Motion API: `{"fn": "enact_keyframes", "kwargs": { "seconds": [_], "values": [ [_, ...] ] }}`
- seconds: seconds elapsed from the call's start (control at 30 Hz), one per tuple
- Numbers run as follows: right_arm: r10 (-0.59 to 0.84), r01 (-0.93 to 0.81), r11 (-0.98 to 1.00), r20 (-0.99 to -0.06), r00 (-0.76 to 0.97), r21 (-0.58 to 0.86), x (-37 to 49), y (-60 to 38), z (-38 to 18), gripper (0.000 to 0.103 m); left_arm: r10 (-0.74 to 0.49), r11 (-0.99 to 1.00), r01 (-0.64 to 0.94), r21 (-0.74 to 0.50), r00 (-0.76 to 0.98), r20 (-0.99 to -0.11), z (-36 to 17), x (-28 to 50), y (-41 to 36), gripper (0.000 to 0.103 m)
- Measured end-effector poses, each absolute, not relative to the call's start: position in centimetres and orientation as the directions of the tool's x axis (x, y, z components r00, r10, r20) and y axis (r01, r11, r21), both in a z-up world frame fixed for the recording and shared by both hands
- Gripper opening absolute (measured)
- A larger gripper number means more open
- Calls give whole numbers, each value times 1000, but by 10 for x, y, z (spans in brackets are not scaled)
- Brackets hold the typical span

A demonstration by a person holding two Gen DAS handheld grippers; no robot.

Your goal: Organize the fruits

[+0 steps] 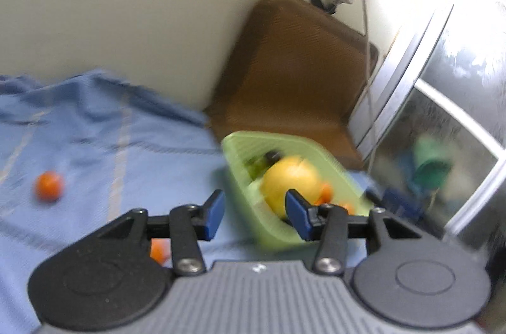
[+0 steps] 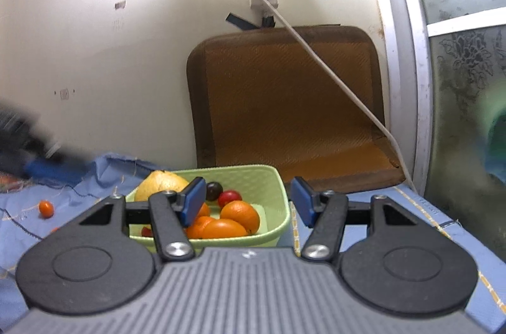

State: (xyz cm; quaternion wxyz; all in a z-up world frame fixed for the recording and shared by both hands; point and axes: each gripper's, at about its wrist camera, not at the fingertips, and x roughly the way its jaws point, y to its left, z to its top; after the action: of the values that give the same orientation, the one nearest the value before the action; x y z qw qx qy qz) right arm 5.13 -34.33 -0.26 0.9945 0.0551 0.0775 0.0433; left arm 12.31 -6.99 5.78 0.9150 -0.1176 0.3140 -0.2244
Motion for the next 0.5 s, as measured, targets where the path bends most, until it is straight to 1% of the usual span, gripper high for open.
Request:
{"fn": "enact_keyframes", "kwargs": {
  "seconds": [0.17,0.27,0.4,0.5],
  "values": [
    [137,-116,980,-126,983,164,31,-340,2,62,-334,939,219,-264,755,-564,37,87,-4,43],
    [210,-177,963,-155,965,203,18,-325,0,62,-226,969,118,-219,788,-573,31,84,29,43],
    [320,-270,933,-203,926,237,7,-290,-3,62,-167,978,61,-200,802,-573,19,87,50,44],
    [375,-326,921,-252,892,214,8,-259,-7,62,-169,977,58,-204,793,-585,6,88,56,44]
  ]
}}
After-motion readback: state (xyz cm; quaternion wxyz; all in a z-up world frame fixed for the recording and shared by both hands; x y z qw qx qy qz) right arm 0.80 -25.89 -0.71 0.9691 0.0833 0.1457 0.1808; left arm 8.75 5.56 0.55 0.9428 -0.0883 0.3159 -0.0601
